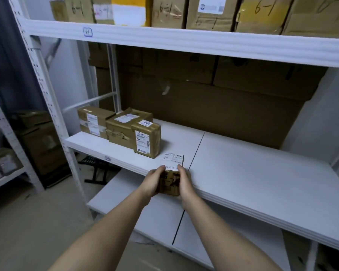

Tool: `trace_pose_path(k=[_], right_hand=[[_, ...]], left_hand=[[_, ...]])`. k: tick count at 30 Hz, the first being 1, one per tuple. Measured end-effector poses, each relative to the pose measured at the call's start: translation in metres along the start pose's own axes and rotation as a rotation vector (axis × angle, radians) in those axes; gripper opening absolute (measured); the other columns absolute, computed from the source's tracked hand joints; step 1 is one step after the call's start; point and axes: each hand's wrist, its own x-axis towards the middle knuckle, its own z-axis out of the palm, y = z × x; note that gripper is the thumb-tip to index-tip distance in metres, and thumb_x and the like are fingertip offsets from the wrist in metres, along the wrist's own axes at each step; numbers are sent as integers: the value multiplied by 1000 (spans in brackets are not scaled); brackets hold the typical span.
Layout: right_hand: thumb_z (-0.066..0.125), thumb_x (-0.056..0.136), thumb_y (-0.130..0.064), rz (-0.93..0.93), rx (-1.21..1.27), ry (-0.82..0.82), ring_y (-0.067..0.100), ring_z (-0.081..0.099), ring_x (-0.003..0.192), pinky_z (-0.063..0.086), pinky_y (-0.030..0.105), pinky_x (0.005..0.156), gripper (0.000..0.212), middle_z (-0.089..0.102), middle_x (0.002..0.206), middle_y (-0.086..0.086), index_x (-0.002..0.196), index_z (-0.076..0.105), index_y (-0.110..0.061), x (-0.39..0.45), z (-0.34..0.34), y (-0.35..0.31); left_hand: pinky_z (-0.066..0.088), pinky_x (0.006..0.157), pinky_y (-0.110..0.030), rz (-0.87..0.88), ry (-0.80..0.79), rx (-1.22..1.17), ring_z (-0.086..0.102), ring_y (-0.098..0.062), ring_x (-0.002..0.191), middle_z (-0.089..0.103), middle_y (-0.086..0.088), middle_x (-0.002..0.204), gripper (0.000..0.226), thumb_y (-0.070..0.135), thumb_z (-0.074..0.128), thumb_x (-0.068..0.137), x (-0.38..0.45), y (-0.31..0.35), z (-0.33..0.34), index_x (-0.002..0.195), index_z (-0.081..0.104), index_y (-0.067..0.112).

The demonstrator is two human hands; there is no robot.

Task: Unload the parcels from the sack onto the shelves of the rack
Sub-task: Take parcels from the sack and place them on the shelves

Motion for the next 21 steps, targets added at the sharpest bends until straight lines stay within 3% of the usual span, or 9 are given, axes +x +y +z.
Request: trace_pose_path(k=[2, 7, 10, 13, 16, 18, 21], right_hand=[[53, 89, -48, 1, 1, 23, 23, 66, 95, 55, 42, 88, 24, 68, 100, 2, 104, 56, -28, 16, 13, 2], [60, 52, -70, 35, 30, 112, 24, 68, 94, 57, 46, 86, 77, 70, 102, 2, 113, 62, -23, 85, 35, 13], [54, 55, -76, 69, -26, 126, 23, 68, 94, 55, 43, 88, 76, 71, 101, 0, 110, 65, -24, 113, 40, 12], [53, 68, -69, 69, -60, 109, 22, 69, 92, 55, 41, 87, 58, 72, 98, -1, 105, 67, -25, 144, 43, 18], [57, 59, -71, 70, -87, 135, 23, 69, 93, 54, 46, 89, 67, 72, 101, -2, 110, 65, -28, 169, 46, 27], [57, 57, -64, 49, -116, 143, 21, 69, 93, 53, 45, 90, 60, 72, 100, -6, 106, 64, -32, 173, 50, 27], [57, 53, -60, 24, -140, 161, 19, 67, 96, 52, 46, 92, 59, 69, 106, -9, 109, 58, -39, 167, 59, 16]], left_hand=[[43, 59, -21, -22, 29, -17, 58, -7, 82, 60, 2, 95, 43, 41, 50, 96, 22, 1, -11, 126, 47, 10], [39, 81, -26, -28, -4, 57, 55, -14, 94, 59, -1, 105, 42, 42, 46, 98, 80, 12, -23, 125, 49, 10], [35, 88, -30, -45, -39, 122, 45, -16, 104, 51, 1, 113, 28, 45, 43, 99, 107, 20, -25, 117, 47, 24], [36, 90, -32, -65, -73, 177, 45, -17, 108, 51, 1, 116, 23, 46, 42, 98, 132, 20, -28, 114, 49, 30], [38, 82, -32, -49, -91, 180, 49, -13, 99, 53, 3, 111, 18, 43, 40, 100, 152, 20, -30, 110, 52, 33], [39, 76, -30, -53, -107, 171, 49, -6, 89, 55, 5, 106, 18, 41, 39, 100, 163, 20, -31, 106, 54, 33], [40, 77, -31, -72, -134, 154, 53, -8, 93, 58, 2, 111, 23, 38, 38, 101, 176, 21, -35, 114, 55, 28]])
